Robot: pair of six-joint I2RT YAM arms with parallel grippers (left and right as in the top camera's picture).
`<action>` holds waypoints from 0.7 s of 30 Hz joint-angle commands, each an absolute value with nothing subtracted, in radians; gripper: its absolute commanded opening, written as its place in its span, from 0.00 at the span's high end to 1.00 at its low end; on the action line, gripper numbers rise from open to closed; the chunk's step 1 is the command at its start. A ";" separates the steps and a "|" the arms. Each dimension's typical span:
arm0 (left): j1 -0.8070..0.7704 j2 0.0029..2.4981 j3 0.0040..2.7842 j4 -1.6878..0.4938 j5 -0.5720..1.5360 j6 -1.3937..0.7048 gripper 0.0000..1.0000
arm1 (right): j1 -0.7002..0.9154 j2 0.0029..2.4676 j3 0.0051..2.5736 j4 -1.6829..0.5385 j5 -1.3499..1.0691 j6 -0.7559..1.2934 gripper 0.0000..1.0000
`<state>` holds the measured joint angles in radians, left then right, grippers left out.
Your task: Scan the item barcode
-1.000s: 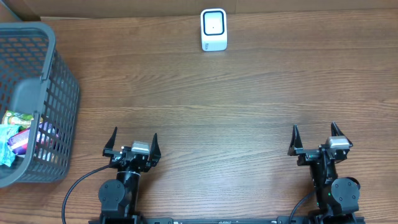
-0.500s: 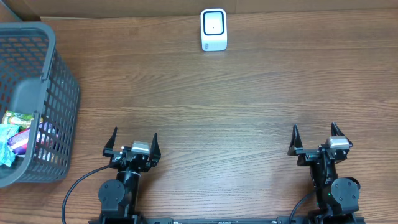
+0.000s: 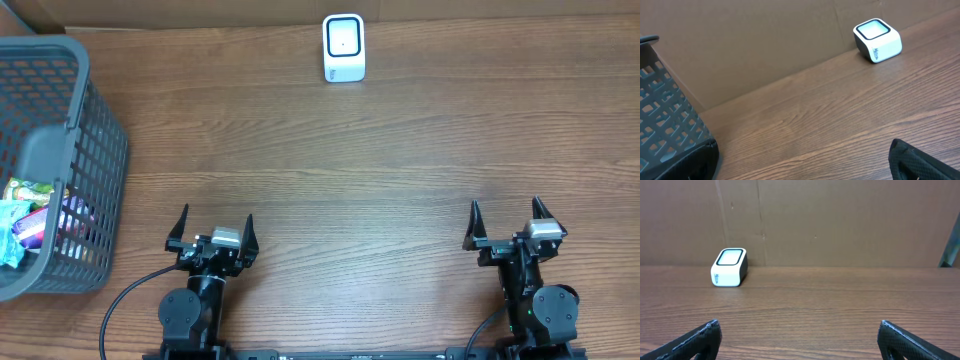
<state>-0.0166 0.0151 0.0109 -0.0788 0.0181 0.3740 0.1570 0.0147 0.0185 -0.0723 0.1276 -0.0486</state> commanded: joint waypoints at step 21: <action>-0.019 0.006 0.005 -0.074 0.045 0.397 0.00 | 0.153 0.003 0.008 -0.069 0.126 -0.050 0.00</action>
<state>-0.0166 0.0151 0.0109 -0.0780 0.0261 0.3775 0.1566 0.0147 0.0185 -0.0723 0.1276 -0.0479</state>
